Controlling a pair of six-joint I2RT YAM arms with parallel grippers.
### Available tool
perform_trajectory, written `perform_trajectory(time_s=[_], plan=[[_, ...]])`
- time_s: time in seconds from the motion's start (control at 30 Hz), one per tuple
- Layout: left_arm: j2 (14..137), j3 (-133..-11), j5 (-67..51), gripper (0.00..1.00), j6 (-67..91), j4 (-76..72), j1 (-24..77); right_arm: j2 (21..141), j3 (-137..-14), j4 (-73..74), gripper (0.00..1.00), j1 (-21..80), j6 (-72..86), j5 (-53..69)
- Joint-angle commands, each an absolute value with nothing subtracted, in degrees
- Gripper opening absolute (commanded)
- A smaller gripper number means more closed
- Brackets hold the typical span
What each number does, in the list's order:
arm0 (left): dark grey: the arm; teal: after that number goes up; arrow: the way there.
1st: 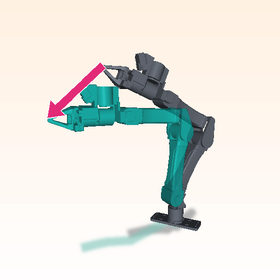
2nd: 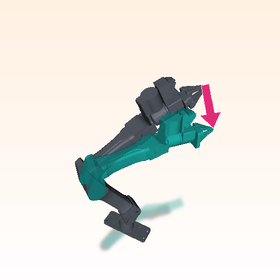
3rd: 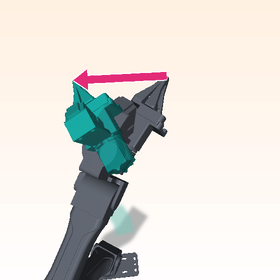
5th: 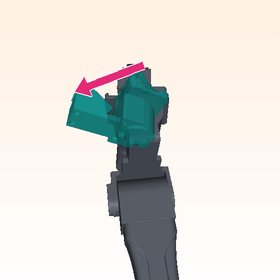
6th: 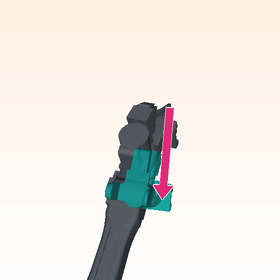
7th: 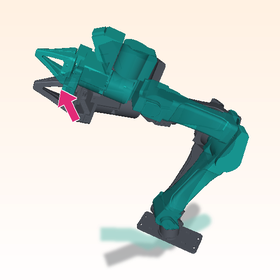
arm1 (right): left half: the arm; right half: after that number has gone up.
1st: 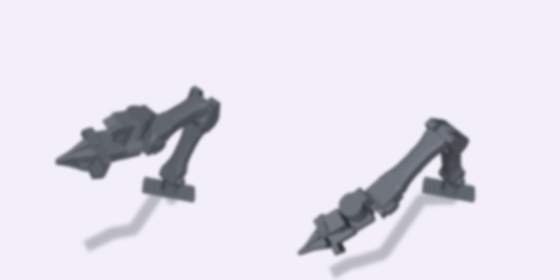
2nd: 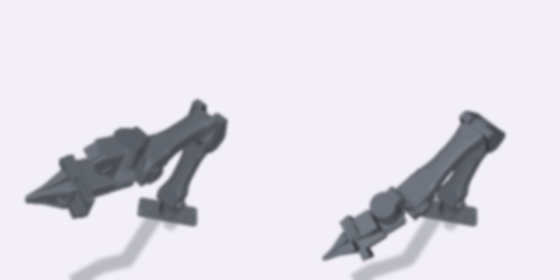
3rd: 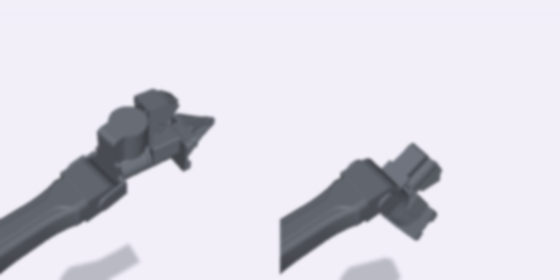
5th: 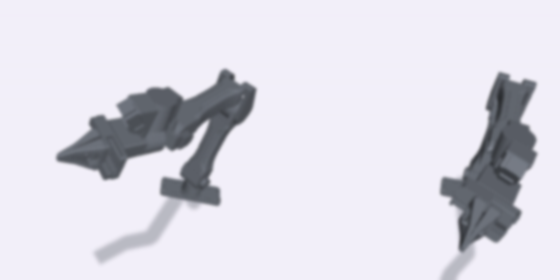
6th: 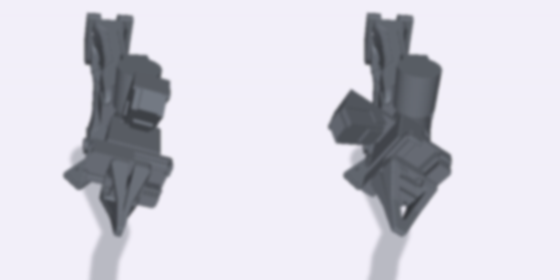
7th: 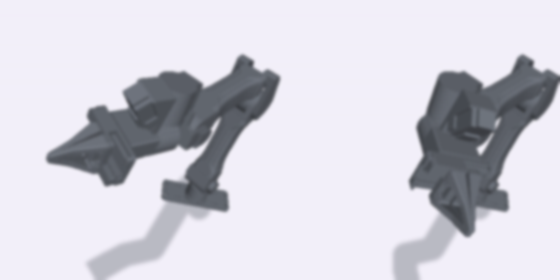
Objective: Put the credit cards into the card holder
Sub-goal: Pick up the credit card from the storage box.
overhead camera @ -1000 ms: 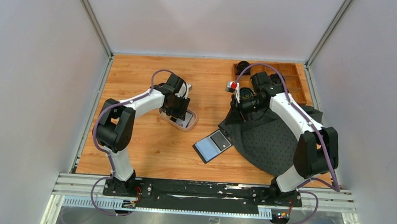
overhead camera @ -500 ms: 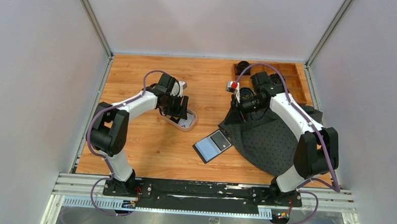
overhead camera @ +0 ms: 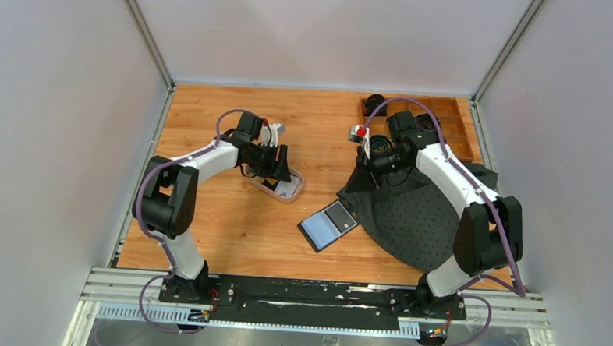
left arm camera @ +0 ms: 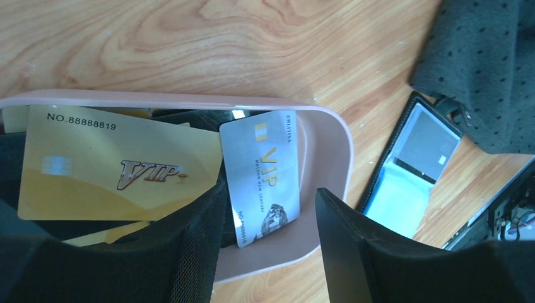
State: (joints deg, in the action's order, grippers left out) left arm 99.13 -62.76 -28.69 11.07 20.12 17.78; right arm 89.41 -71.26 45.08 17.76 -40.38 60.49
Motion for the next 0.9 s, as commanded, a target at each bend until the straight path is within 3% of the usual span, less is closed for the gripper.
perform_trajectory(time_s=[0.0, 0.27, 0.87], plan=[[102.47, -63.83, -28.81, 0.57, 10.84, 20.86, 17.58, 89.56, -70.21, 46.67, 0.32, 18.35, -40.61, 62.26], [104.74, -64.66, -29.29, 0.57, 10.68, 22.21, 17.58, 89.56, -70.16, 46.67, 0.32, 18.28, -40.61, 62.16], [100.01, -60.01, -37.76, 0.45, 17.44, 13.51, 17.58, 88.46, -70.13, 46.69, 0.32, 18.35, -40.69, 62.13]])
